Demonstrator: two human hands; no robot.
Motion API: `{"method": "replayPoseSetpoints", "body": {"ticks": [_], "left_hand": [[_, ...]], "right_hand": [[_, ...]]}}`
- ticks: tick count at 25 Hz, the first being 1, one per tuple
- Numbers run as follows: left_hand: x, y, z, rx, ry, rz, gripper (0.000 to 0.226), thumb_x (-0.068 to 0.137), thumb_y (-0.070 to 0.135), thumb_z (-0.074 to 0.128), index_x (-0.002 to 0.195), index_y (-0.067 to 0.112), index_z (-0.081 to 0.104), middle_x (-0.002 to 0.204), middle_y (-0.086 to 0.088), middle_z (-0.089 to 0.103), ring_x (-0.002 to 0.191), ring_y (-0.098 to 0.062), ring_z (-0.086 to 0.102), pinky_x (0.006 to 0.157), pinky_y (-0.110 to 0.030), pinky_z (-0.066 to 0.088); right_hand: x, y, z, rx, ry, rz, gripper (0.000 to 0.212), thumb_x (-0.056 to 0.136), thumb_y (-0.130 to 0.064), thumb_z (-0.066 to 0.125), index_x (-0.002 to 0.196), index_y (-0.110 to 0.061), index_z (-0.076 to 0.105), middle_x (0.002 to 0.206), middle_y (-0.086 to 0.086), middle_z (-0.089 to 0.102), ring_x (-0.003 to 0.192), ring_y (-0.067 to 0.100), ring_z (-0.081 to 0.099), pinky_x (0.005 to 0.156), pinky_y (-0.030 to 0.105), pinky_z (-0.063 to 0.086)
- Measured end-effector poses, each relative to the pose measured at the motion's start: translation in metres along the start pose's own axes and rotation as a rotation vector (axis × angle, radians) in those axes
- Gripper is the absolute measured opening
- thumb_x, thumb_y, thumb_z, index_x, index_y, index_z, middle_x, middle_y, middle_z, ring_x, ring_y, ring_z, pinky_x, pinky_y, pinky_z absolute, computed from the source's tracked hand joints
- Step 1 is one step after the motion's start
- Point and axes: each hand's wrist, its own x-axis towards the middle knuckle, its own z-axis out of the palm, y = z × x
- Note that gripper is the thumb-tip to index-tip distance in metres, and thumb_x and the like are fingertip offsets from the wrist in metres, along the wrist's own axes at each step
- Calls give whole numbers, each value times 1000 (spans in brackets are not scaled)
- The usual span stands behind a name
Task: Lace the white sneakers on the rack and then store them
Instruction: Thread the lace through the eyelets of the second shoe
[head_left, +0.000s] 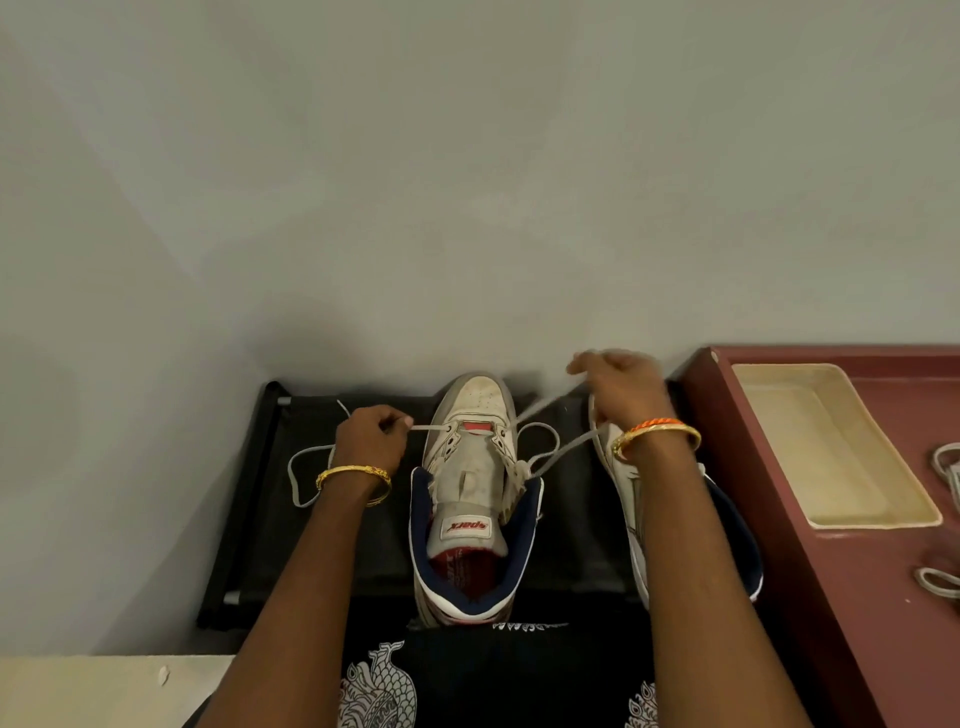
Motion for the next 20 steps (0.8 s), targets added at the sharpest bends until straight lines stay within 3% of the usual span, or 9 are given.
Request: {"method": "replayPoseSetpoints", "body": {"ticks": [3,5,6,8,10,11,14,17,20], "left_hand": [[4,-3,-2,2,68,-59,20,94,13,53,108,2,63,95,-13,63,80,-17,55,78,-29,45],[6,-2,-2,3,58,-84,21,94,14,53,110,3,62,101,-12,63,85,-16,53,80,-29,42],[6,-2,-1,-1,19,-80,22,94,16,54,111,5,62,102,-8,61,88,-14,51,82,-29,41],[5,1,2,-26,-107,-37,22,92,23,58,110,11,62,102,-2,58,94,-14,51,85,-29,41],[4,5,7,-6,-219,15,20,89,25,62,105,12,63,100,-1,61,94,-15,54,84,-28,43],[4,7,9,19,-242,31,18,89,23,63,101,11,64,97,-3,62,92,-16,55,83,-29,44],[4,9,12,63,-214,30,10,89,17,62,87,7,60,93,-10,63,88,-21,57,82,-32,46],[4,11,11,-45,-119,-97,17,91,10,57,76,11,50,90,-13,62,90,-29,61,83,-40,51],[0,19,11,-320,-62,-330,23,96,3,45,74,9,42,93,-15,60,92,-31,63,77,-37,52]], "right_hand": [[-7,-29,-25,134,357,-352,17,85,-14,58,71,-10,68,56,-2,50,49,8,42,52,22,36],[-10,-26,-22,-122,422,-413,13,83,-19,62,76,-10,67,74,2,58,67,11,53,66,23,41],[-9,-15,-15,-347,396,-381,10,82,-20,63,81,-12,67,91,5,59,84,17,56,79,28,42],[-3,10,4,-681,236,-292,12,82,-18,62,92,-15,69,116,6,52,113,23,47,101,40,29],[3,35,22,-802,-11,-295,22,83,-14,58,103,-16,67,120,4,55,119,23,46,107,41,23],[6,44,30,-796,-135,-284,25,85,-14,56,107,-16,66,117,4,60,117,24,49,108,41,27],[10,62,45,-664,-348,-186,18,87,-20,60,103,-13,63,105,6,66,101,24,60,96,41,45],[11,68,51,-593,-299,-172,16,85,-22,67,92,-8,62,96,9,66,89,24,61,84,36,51],[10,70,53,-615,-276,-204,16,85,-22,67,80,-8,60,88,10,66,84,26,61,78,35,51]]}}
